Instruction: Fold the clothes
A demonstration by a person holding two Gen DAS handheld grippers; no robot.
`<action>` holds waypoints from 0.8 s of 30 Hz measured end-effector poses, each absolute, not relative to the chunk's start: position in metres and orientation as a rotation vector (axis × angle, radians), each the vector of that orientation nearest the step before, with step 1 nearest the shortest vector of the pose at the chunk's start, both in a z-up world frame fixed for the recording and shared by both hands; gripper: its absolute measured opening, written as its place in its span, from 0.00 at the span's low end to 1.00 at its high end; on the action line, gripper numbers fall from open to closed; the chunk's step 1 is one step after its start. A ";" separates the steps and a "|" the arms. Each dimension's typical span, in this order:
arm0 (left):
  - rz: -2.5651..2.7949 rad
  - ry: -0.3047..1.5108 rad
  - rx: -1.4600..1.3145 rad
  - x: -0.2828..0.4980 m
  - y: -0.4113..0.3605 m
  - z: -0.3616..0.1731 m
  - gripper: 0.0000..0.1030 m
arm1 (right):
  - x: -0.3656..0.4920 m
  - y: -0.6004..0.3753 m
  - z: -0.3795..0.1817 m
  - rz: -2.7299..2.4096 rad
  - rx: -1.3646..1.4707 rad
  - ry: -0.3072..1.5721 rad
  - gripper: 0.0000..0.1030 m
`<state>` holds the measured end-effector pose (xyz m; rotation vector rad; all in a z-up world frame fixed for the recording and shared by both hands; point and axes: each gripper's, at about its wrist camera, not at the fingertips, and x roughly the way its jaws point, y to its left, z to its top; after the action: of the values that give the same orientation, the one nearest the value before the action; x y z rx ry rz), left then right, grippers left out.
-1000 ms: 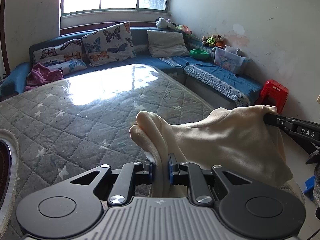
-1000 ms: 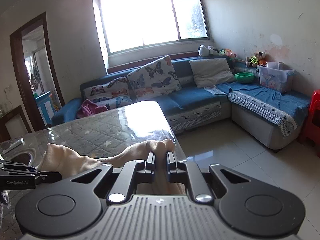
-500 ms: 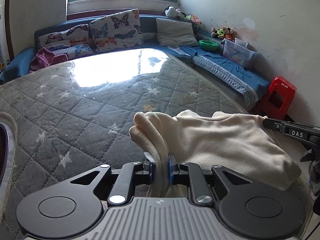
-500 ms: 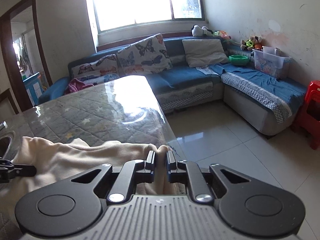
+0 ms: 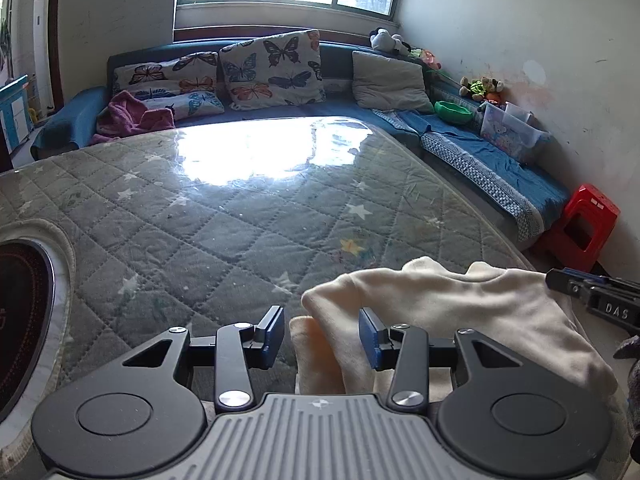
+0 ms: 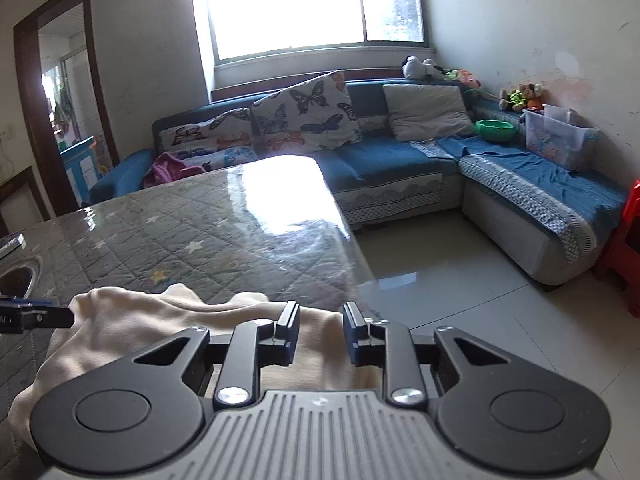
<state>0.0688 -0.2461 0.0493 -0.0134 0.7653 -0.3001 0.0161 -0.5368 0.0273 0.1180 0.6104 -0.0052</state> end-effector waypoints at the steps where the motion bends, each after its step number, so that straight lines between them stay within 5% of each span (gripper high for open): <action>1: -0.304 0.765 -0.008 0.070 -0.248 0.050 0.44 | 0.019 -0.534 0.026 0.000 0.113 0.615 0.28; 6: -0.335 0.761 0.031 0.076 -0.264 0.051 0.50 | 0.029 -0.521 0.019 0.016 0.084 0.637 0.40; 19: -0.338 0.789 0.105 0.091 -0.285 0.033 0.59 | 0.043 -0.505 0.010 0.030 0.018 0.664 0.50; 24: -0.338 0.784 0.103 0.088 -0.285 0.033 0.63 | 0.035 -0.502 0.019 0.047 0.018 0.635 0.63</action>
<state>0.0875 -0.2852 0.0332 0.1026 0.7840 -0.3381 0.0346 -0.5024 0.0185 0.0181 0.6349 0.0475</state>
